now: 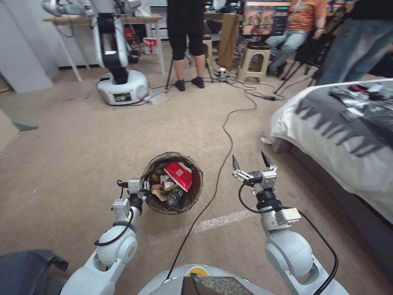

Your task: Pick up the trash bin, then pick up the garbage from the floor and place it into the trash bin.

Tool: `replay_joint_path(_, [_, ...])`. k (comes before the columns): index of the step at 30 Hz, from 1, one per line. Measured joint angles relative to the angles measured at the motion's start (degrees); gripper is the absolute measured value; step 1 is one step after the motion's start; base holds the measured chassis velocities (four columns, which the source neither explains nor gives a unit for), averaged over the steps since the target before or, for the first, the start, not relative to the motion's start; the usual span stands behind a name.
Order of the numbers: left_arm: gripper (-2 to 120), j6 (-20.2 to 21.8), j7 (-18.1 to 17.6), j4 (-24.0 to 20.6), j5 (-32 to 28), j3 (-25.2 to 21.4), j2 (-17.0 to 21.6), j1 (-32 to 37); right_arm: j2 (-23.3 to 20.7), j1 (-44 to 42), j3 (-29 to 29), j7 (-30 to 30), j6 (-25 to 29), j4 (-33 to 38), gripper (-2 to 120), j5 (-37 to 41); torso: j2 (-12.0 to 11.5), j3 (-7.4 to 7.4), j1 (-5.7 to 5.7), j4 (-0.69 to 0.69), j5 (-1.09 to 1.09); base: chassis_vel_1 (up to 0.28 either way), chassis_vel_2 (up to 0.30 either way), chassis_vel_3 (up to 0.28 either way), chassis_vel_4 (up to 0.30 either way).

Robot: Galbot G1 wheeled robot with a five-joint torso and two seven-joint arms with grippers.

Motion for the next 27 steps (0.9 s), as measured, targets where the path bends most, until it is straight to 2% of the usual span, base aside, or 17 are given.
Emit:
replay_joint_path(18, [3,-0.05,-0.07,0.19,0.18,0.32,-0.24,-0.31,0.36,-0.03,0.00,0.01,0.06,0.10,100,-0.10,0.00,0.00,0.00,0.00,0.00,0.122,0.118,0.120,0.117])
replay_joint_path(25, [3,0.22,0.02,-0.02,0.30,0.39,0.05,-0.48,0.74,0.35,-0.12,0.13,0.09,-0.08,100,-0.09,0.00,0.00,0.00,0.05,0.00,0.013,0.015,0.020,0.006])
replay_joint_path(27, [3,0.37,0.02,-0.27,0.21,0.47,0.16,-0.51,0.80,0.40,-0.12,0.16,0.09,-0.17,100,-0.08,0.00,0.00,0.00,0.03,0.00,0.000,0.000,0.000,0.000])
